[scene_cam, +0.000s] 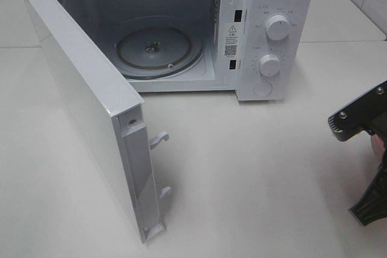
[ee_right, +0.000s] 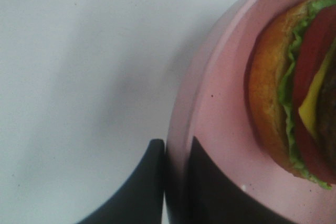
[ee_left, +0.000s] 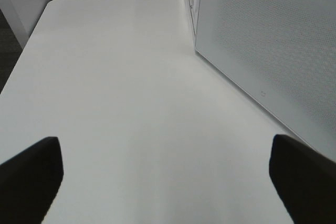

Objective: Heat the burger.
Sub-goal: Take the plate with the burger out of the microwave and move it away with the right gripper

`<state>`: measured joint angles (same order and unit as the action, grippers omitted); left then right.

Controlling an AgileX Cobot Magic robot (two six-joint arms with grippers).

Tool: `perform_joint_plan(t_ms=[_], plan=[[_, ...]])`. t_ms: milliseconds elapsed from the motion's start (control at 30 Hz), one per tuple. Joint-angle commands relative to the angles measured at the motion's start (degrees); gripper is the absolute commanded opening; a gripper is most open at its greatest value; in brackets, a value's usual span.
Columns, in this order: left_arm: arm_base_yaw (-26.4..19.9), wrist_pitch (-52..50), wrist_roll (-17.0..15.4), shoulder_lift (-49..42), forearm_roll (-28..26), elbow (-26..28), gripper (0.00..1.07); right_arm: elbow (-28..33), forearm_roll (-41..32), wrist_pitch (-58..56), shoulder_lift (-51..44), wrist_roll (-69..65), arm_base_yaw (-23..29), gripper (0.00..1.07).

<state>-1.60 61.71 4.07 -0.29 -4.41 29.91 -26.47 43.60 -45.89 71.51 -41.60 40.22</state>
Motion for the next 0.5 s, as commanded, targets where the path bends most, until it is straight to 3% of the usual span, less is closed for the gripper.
perform_joint_plan(t_ms=[33,133,500], plan=[[-0.1,-0.3,-0.3,-0.2,0.1,-0.2,1.0,-1.3,4.6,-0.9,4.7,-5.8,-0.2,0.0],[-0.1,-0.3,-0.3,-0.2,0.1,-0.2,1.0,-2.1,4.8,-0.9,7.2,-8.3,-0.8,0.0],[-0.1,-0.3,-0.3,-0.2,0.1,-0.2,1.0,-7.7,5.2,2.3,18.8,-11.3,-10.3,0.0]])
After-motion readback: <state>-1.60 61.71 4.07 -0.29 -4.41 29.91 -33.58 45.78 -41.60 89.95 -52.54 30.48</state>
